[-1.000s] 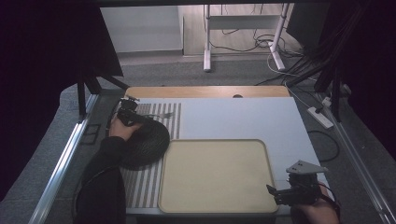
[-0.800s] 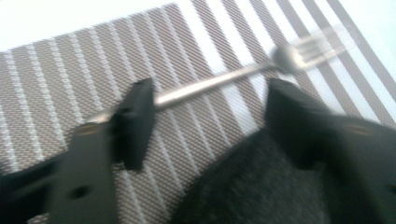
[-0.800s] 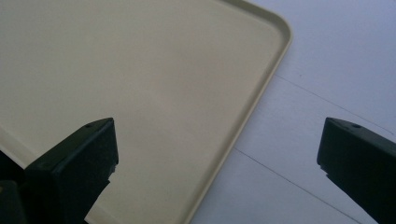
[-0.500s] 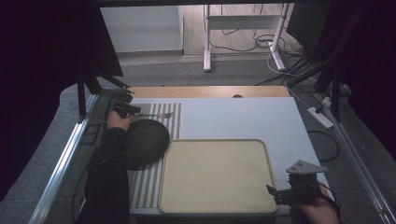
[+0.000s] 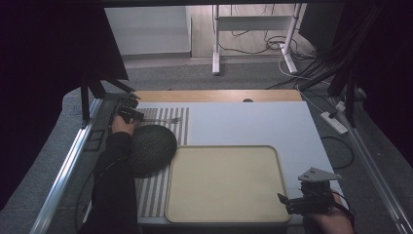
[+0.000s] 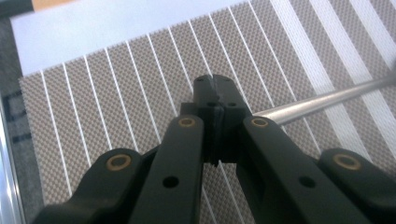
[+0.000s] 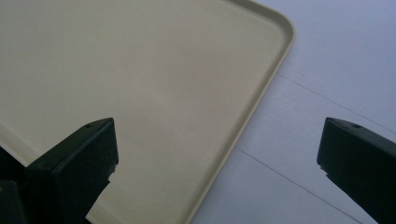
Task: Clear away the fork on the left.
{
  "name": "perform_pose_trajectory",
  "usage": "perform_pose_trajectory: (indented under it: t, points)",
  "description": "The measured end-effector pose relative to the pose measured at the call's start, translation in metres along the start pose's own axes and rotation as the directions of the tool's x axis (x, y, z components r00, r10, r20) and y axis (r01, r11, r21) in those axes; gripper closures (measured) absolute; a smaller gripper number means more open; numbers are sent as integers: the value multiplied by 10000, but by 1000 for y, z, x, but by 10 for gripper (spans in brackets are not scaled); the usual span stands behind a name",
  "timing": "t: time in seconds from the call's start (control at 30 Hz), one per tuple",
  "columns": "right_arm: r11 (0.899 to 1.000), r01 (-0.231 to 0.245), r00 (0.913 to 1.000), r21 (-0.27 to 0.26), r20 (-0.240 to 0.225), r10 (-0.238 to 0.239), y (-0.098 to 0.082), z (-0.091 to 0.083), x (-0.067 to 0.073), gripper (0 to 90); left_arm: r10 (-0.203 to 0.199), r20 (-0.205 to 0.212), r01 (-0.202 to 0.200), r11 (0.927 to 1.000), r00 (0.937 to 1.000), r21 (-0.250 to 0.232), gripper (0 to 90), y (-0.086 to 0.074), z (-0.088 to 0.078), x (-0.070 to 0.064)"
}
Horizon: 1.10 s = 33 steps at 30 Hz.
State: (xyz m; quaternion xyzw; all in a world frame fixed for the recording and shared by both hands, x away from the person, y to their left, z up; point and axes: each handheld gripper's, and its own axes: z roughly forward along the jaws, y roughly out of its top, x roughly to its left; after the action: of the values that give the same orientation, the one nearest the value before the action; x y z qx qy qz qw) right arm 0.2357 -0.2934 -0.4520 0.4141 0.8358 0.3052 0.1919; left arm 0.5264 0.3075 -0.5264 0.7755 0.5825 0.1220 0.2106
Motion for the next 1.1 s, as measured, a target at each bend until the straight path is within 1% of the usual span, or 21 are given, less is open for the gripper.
perform_pose_trajectory:
  t: [0.1,0.17,0.2,0.23,0.43,0.5,0.57,0.7,0.77,0.8,0.83,0.87,0.9,0.93,1.0,1.03,1.07,1.1]
  points:
    - [10000,17,10000,5,7,-17,0,0,0,0,87,210,-92,9996,9997,260,891,-4,-4,-1]
    - [10000,23,10000,6,3,-23,0,0,0,0,107,499,-127,9991,9987,408,891,-7,-7,-2]
    - [10000,38,10000,13,2,-38,0,0,0,0,202,535,-228,9985,9984,490,891,-9,-8,-2]
    - [10000,57,10000,16,2,-57,0,0,0,0,173,630,-205,9985,9979,513,891,-10,-9,-3]
    - [9999,104,9999,54,9,-104,0,1,1,0,538,1156,-647,9936,9918,925,891,-15,-14,-8]
    - [9999,146,9999,86,31,-146,0,1,2,0,695,1196,-820,9912,9904,1035,891,-15,-14,-10]
    - [9999,138,9999,72,21,-139,0,1,2,0,668,1113,-790,9909,9915,1090,891,-15,-15,-11]
    - [9999,138,9999,69,10,-139,0,1,1,0,658,1248,-794,9910,9900,1075,890,-15,-15,-8]
    - [9999,143,9999,62,5,-143,0,1,1,0,565,1167,-667,9941,9916,852,883,-14,-16,-7]
    - [9999,142,9999,63,5,-142,0,1,1,0,427,1212,-514,9963,9917,694,827,-14,-17,-6]
    - [9999,138,9999,65,6,-138,0,1,1,0,351,1295,-431,9973,9910,601,795,-13,-19,-6]
    - [9999,141,9999,64,1,-142,0,1,1,0,310,1293,-377,9981,9911,497,760,-11,-20,-6]
    - [9998,154,9999,85,21,-154,0,1,1,0,316,1280,-375,9983,9913,436,662,-10,-20,-7]
    - [9998,154,9999,85,21,-154,0,1,1,0,347,1273,-399,9984,9913,393,662,-8,-21,-8]
    - [9998,166,9999,86,20,-166,0,1,2,0,398,1298,-439,9986,9907,289,555,-5,-21,-11]
    - [9998,163,9999,68,5,-163,0,1,2,0,465,1357,-500,9985,9897,226,435,-3,-21,-13]
    - [9998,163,9999,68,5,-163,0,1,2,0,526,1432,-554,9983,9883,159,435,-2,-21,-15]
    - [9998,162,9999,67,-1,-162,0,1,2,0,560,1522,-584,9982,9868,119,382,0,-20,-17]
